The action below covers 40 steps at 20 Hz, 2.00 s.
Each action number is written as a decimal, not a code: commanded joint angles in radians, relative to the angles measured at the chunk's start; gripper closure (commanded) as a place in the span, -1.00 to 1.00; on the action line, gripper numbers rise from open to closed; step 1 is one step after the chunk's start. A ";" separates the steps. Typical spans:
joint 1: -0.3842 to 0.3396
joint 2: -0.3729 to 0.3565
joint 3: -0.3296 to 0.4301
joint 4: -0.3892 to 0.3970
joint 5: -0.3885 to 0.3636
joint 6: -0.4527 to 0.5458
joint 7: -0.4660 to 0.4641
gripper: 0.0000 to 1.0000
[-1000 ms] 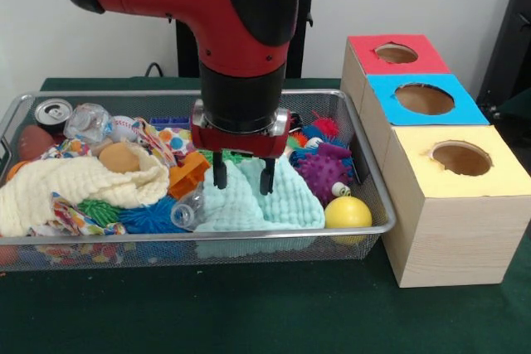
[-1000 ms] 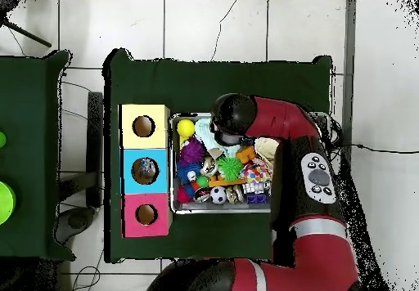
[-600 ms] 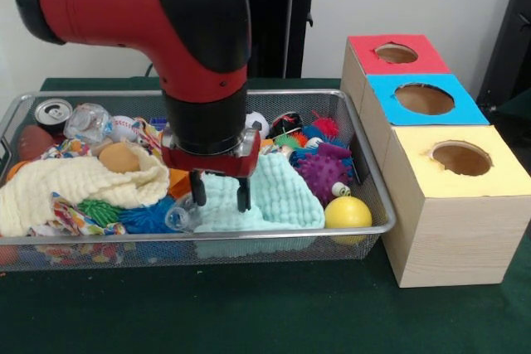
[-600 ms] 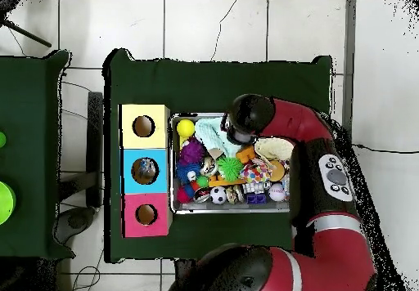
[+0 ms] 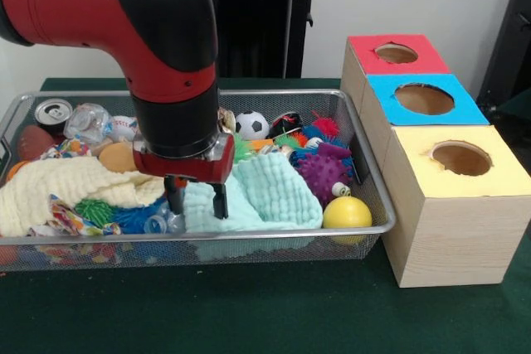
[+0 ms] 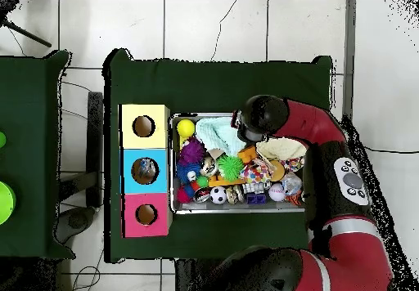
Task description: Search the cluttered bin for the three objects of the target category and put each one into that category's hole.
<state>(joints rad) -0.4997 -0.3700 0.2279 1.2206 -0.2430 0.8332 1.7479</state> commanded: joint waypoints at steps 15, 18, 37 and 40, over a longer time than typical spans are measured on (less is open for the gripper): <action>-0.012 -0.108 0.051 0.157 -0.187 -0.025 -0.166 -1.00; -0.016 -0.109 0.053 0.172 -0.198 -0.058 -0.141 -1.00; -0.033 -0.062 0.060 0.214 -0.204 -0.162 -0.052 -1.00; -0.037 -0.045 0.062 0.210 -0.194 -0.164 -0.044 -1.00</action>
<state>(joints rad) -0.5117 -0.4752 0.2308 1.3554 -0.4172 0.7184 1.7479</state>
